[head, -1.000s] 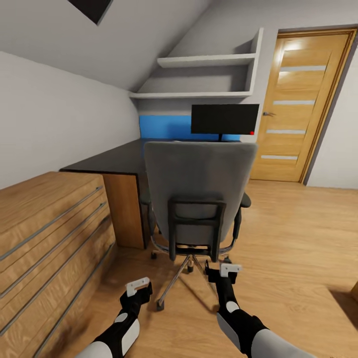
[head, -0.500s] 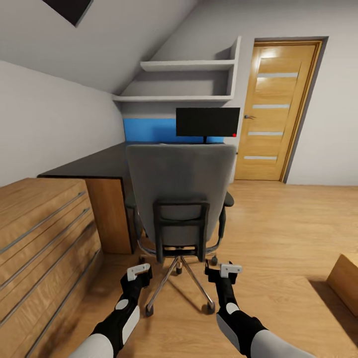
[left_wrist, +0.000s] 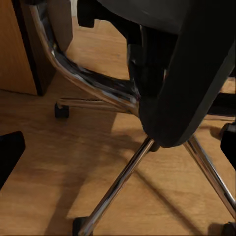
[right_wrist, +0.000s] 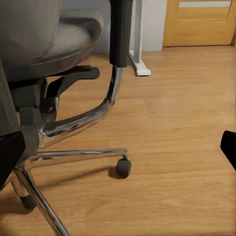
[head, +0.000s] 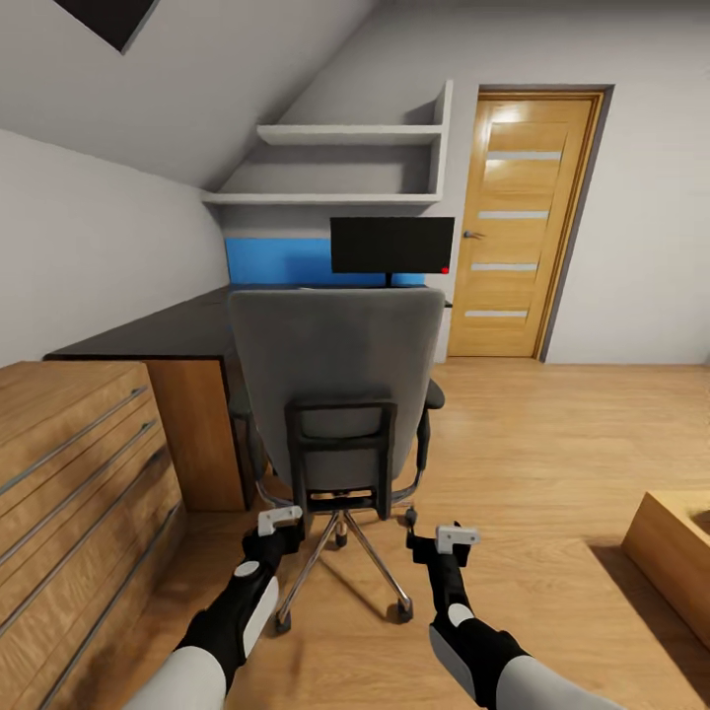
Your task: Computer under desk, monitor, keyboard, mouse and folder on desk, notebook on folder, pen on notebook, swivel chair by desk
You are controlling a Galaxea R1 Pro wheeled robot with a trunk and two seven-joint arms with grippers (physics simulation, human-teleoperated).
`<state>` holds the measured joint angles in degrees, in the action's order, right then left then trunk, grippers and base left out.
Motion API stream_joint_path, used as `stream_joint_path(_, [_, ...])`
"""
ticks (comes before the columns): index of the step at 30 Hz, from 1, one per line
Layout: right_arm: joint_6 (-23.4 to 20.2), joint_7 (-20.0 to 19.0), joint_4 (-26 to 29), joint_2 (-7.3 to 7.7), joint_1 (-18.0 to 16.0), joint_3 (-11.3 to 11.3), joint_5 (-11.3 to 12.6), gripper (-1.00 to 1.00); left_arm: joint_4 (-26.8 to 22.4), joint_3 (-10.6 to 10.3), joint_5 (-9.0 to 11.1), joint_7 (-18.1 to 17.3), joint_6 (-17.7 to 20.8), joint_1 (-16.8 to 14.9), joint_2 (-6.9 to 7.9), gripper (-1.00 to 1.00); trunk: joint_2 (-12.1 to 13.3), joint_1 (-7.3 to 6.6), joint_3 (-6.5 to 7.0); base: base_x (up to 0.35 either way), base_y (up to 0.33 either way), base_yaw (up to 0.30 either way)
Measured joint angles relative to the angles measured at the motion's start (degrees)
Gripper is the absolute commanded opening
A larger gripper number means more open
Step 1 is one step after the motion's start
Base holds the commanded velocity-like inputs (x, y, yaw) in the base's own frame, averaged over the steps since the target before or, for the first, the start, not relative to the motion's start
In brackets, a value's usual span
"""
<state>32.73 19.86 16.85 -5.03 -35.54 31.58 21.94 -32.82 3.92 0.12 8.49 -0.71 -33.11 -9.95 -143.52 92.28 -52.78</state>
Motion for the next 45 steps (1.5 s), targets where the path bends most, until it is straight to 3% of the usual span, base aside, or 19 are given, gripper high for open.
stream_joint_path(6, [0.0,-0.1,-0.1,-0.65,0.0,0.1,-0.2,1.0,-0.3,0.0,0.8,0.2,2.8,0.0,0.0,1.0,0.0,0.0,0.01,0.0,0.0,-0.006])
stream_joint_path(11, [0.0,-0.2,-0.3,-1.39,0.0,0.2,-0.5,1.0,2.1,-0.2,1.5,-0.2,0.2,0.0,0.0,1.0,0.0,0.0,0.01,0.0,0.0,-0.001])
stream_joint_path(19, [-0.1,-0.6,-0.4,-2.03,0.0,0.6,-0.9,1.0,3.8,-4.3,1.6,-1.0,-3.9,0.0,-0.04,1.0,0.0,0.0,0.01,0.0,0.0,0.0])
stream_joint_path(24, [-0.2,-2.6,-1.4,-2.24,0.0,1.5,-4.3,1.0,6.0,-6.2,1.6,-1.5,-7.1,0.0,-0.05,1.0,0.0,0.0,0.01,0.0,0.0,0.0])
stream_joint_path(29, [-0.2,-5.3,-2.4,-2.27,0.0,1.8,-6.7,1.0,6.5,-6.6,1.6,-1.5,-8.3,0.0,-0.05,1.0,0.0,0.0,0.01,0.0,0.0,0.0])
stream_joint_path(45, [-0.1,-6.5,-2.7,-2.28,0.0,1.9,-7.5,1.0,6.7,-6.7,1.6,-1.5,-8.8,0.0,-0.05,1.0,0.0,0.0,0.01,0.113,0.0,0.0])
